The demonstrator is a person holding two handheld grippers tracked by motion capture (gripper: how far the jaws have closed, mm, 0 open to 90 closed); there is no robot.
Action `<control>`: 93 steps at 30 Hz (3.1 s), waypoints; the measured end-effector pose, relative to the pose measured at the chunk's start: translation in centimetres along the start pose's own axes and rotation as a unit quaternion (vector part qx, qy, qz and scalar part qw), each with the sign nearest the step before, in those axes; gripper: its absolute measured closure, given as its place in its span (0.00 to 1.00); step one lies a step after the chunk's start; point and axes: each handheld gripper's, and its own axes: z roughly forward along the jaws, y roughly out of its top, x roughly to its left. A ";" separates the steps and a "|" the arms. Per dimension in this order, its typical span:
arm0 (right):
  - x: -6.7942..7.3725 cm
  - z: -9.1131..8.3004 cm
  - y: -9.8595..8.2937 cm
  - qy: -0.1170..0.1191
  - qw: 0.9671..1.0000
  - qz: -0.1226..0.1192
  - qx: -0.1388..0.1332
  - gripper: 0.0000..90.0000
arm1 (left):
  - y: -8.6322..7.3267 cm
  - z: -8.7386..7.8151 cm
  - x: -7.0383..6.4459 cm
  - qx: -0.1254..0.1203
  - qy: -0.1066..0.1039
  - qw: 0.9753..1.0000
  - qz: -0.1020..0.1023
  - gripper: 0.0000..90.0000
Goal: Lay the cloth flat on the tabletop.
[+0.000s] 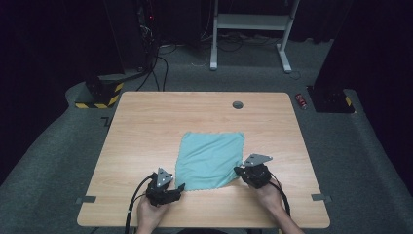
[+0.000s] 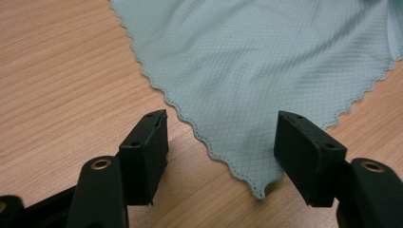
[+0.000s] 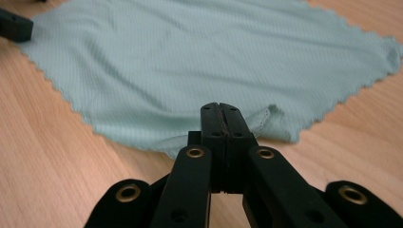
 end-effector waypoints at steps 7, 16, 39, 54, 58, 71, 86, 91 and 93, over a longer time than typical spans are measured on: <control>0.3 2.8 1.8 -0.004 1.000 -0.010 0.019 0.99 | 0.0 0.0 0.0 0.000 0.001 1.000 0.000 0.40; -0.1 3.9 2.1 0.004 1.000 0.018 0.009 0.90 | 0.0 0.0 0.0 0.001 0.003 1.000 -0.001 0.39; 0.4 2.3 0.2 -0.012 1.000 0.017 -0.008 0.84 | 0.0 0.0 0.0 0.001 0.003 1.000 -0.002 0.39; 1.1 -1.4 -2.1 -0.010 1.000 0.012 -0.005 0.99 | 0.0 0.0 0.0 0.001 0.003 1.000 -0.002 0.39; 1.3 -2.6 -4.2 -0.017 0.999 0.029 0.012 0.99 | 0.0 0.0 0.0 0.001 0.003 1.000 -0.002 0.39; 1.8 -3.0 -4.0 -0.030 0.999 0.030 -0.015 0.84 | -0.3 -0.6 -0.1 -0.007 -0.010 1.000 -0.009 0.49; 1.8 -1.0 -3.0 -0.026 1.000 0.011 -0.002 0.87 | 0.3 -1.4 0.4 -0.002 -0.010 1.000 -0.018 0.57; 1.9 -0.9 -3.4 -0.024 1.000 0.008 0.003 0.90 | 0.7 -0.9 -0.6 0.003 -0.019 1.000 0.006 0.61; 1.9 -1.0 -3.5 -0.024 1.000 0.008 0.002 0.90 | 0.7 -0.9 -1.1 0.003 -0.023 1.000 0.010 0.61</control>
